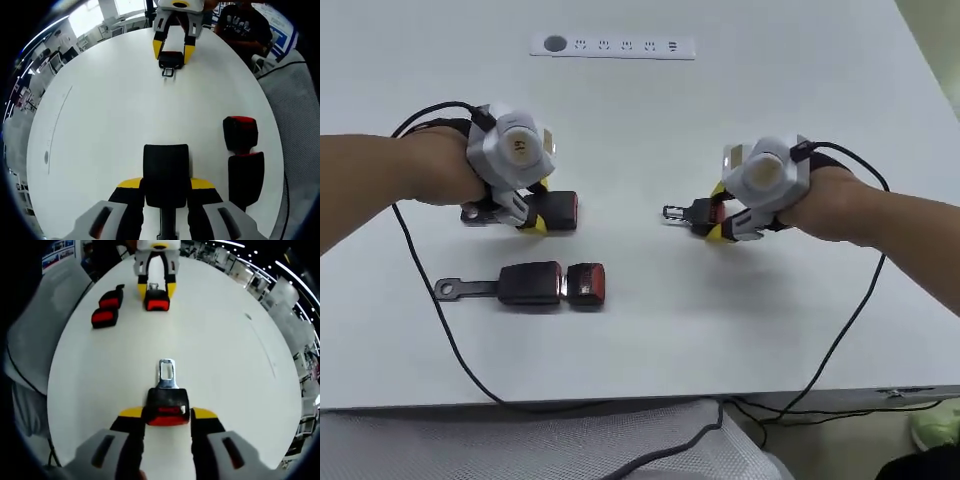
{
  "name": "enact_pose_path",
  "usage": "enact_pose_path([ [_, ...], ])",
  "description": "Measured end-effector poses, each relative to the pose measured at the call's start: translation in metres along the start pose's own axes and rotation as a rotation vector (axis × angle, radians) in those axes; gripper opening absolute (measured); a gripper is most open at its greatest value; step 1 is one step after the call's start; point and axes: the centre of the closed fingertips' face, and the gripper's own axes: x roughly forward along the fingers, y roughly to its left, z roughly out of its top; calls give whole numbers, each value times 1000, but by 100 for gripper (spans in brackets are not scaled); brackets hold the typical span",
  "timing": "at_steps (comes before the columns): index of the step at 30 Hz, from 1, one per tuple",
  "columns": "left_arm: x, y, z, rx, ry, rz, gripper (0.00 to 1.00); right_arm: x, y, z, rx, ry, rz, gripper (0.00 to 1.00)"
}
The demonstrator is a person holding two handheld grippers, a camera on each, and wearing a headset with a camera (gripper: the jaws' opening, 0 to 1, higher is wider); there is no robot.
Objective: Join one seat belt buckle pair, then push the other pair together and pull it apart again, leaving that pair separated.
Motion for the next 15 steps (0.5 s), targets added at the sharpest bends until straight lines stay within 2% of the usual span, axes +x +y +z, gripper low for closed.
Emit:
enact_pose_path([
  [3,-1,0,-1,-8,8,13,34,0,-2,0,20,9,-19,41],
  [5,-2,-1,-1,-1,11,25,34,0,-2,0,68,20,-30,41],
  [7,-3,-1,-1,-4,8,41,34,0,-3,2,65,24,-59,47],
  [8,-4,0,-2,7,7,66,35,-2,-3,3,64,21,-74,51],
  [10,-11,3,-9,42,25,120,40,-8,-5,9,97,-7,-122,57],
  [11,-14,3,-11,39,10,136,44,-9,-5,9,109,-11,-132,58],
  [13,-25,1,-15,-24,-34,166,50,-14,-8,14,161,-74,-165,61],
  [15,-36,-5,-24,-60,-52,194,52,-23,-2,20,205,-125,-183,67],
])
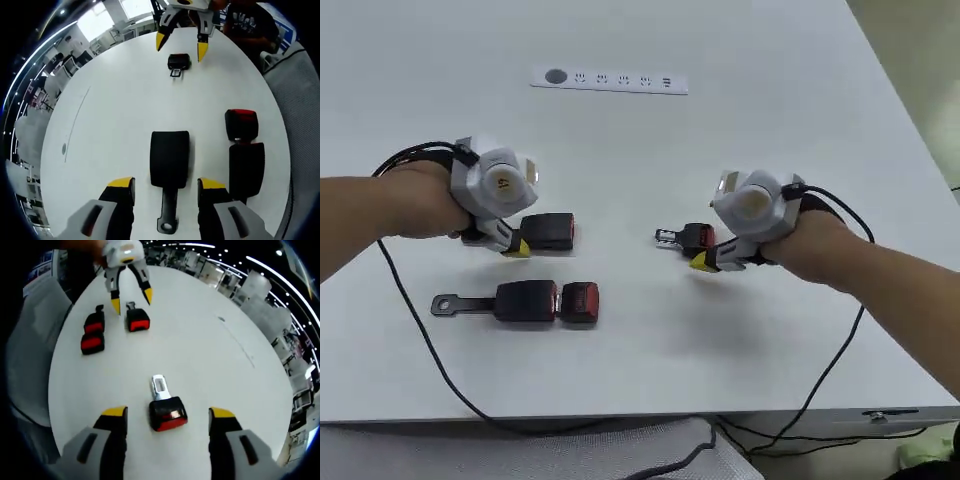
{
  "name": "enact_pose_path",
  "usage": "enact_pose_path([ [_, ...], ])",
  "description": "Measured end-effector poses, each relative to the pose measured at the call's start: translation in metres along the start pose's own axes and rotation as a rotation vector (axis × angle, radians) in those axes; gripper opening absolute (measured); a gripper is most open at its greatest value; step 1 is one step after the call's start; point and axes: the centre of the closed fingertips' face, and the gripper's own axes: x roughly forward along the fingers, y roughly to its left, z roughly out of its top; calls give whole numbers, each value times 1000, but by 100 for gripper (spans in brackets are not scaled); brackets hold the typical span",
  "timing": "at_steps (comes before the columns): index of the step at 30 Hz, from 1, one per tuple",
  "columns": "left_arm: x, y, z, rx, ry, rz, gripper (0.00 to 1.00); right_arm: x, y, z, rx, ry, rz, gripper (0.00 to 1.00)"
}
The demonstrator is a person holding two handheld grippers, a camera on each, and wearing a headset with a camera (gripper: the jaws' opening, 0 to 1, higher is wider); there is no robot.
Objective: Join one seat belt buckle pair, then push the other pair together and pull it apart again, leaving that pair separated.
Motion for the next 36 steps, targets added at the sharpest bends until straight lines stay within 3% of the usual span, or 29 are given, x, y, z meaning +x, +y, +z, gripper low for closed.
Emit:
enact_pose_path([
  [2,-12,-9,-6,-70,-24,14,53,-9,16,4,40,-37,28,71],
  [4,-20,-16,-10,-144,-33,22,53,-13,30,0,72,-54,20,79],
  [5,-30,-24,-11,-175,-65,42,54,-16,38,-1,73,-61,22,83],
  [6,-34,-27,-12,-180,-74,50,54,-19,49,-2,77,-66,28,85],
  [7,-45,-40,-16,-190,-86,51,54,-20,52,-4,82,-66,30,86],
  [10,-61,-59,-23,-226,-113,67,58,-25,72,-4,131,-88,36,89],
  [11,-69,-65,-27,-270,-128,88,60,-27,76,-4,147,-90,35,91],
  [14,-83,-80,-34,-355,-166,107,68,-41,84,8,213,-158,10,94],
  [17,-95,-96,-44,-363,-174,116,75,-55,92,8,223,-174,5,97],
  [20,-105,-105,-56,-427,-177,135,79,-62,96,6,237,-186,6,98],
  [24,-117,-109,-67,-517,-208,172,85,-70,93,-1,292,-184,-20,100],
  [27,-118,-112,-70,-588,-221,163,100,-74,94,-4,314,-180,-27,100],
  [30,-123,-107,-68,-596,-257,183,100,-73,94,-18,307,-117,-49,100],
  [32,-126,-104,-66,-628,-278,199,100,-76,93,-15,343,-130,-56,100],
  [35,-129,-101,-66,-628,-298,230,100,-82,85,-7,355,-173,-92,100],
  [36,-130,-98,-65,-682,-334,250,100,-81,82,-6,344,-180,-105,100],
])
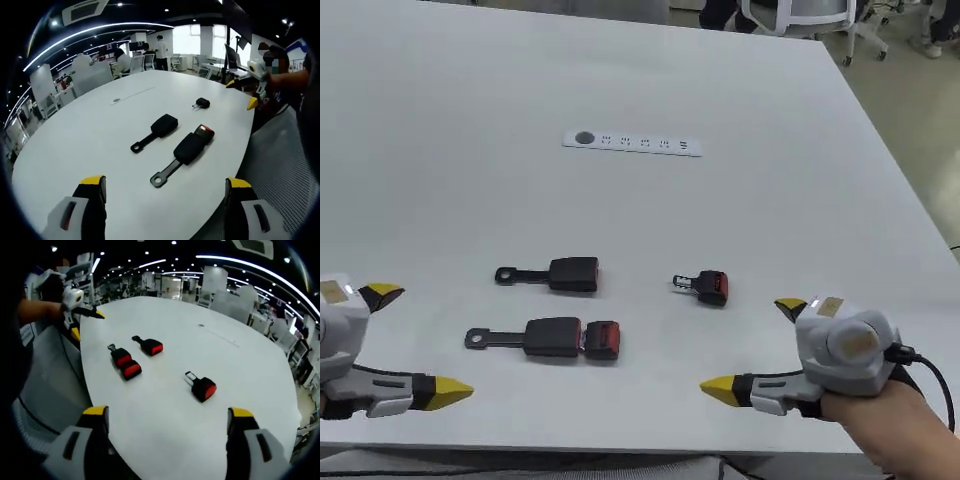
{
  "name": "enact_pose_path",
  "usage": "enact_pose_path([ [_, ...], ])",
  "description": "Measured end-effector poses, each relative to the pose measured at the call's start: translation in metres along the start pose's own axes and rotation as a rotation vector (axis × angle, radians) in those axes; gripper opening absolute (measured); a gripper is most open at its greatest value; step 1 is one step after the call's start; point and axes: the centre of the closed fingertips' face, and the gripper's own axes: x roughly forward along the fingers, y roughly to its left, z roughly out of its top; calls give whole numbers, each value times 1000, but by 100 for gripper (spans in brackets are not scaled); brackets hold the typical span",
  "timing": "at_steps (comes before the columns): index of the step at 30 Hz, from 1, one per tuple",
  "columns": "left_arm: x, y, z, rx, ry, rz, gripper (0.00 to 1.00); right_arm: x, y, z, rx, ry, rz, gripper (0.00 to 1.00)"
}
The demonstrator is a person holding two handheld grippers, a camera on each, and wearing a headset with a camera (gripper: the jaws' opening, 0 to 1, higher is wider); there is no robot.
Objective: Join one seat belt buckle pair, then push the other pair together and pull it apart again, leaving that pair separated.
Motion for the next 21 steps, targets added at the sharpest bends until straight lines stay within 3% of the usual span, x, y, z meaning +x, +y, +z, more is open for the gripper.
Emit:
enact_pose_path([
  [2,0,2,0,-44,-22,9,100,4,-4,-5,-11,26,-8,100],
  [4,1,4,-6,-18,-5,20,100,6,-6,-7,7,42,-10,100],
  [7,0,11,-11,-4,13,59,100,5,-3,5,20,-25,0,100],
  [10,-2,17,-13,-20,7,83,100,9,2,3,10,-19,6,99],
  [13,-4,22,-8,-13,-20,110,100,12,5,2,13,-15,9,99],
  [16,-6,22,-3,-47,-59,104,100,12,7,3,25,-21,9,99],
  [21,-7,24,0,-46,-97,118,100,10,8,0,26,-13,7,98],
])
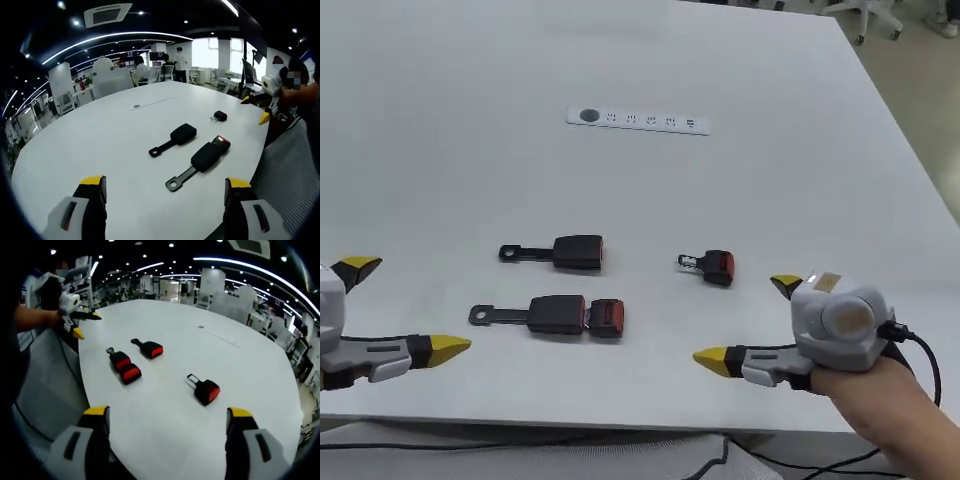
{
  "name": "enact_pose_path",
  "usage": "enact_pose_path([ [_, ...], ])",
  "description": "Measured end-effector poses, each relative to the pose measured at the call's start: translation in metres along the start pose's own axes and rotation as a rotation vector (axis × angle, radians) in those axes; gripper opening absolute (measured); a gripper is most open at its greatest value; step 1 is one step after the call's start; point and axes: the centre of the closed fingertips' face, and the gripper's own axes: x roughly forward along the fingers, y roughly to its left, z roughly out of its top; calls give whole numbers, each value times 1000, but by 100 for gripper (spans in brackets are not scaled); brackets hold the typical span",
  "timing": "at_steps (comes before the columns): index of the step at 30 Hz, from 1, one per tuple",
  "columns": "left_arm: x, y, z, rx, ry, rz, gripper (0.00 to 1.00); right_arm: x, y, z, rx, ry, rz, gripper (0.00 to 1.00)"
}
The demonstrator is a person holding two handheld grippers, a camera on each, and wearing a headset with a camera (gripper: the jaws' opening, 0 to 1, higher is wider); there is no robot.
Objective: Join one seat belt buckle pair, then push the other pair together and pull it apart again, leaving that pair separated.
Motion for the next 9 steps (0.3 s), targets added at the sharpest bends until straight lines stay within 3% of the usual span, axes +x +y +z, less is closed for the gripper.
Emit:
enact_pose_path([
  [9,3,-4,-10,26,21,2,99,-3,6,-8,-4,14,0,98],
])
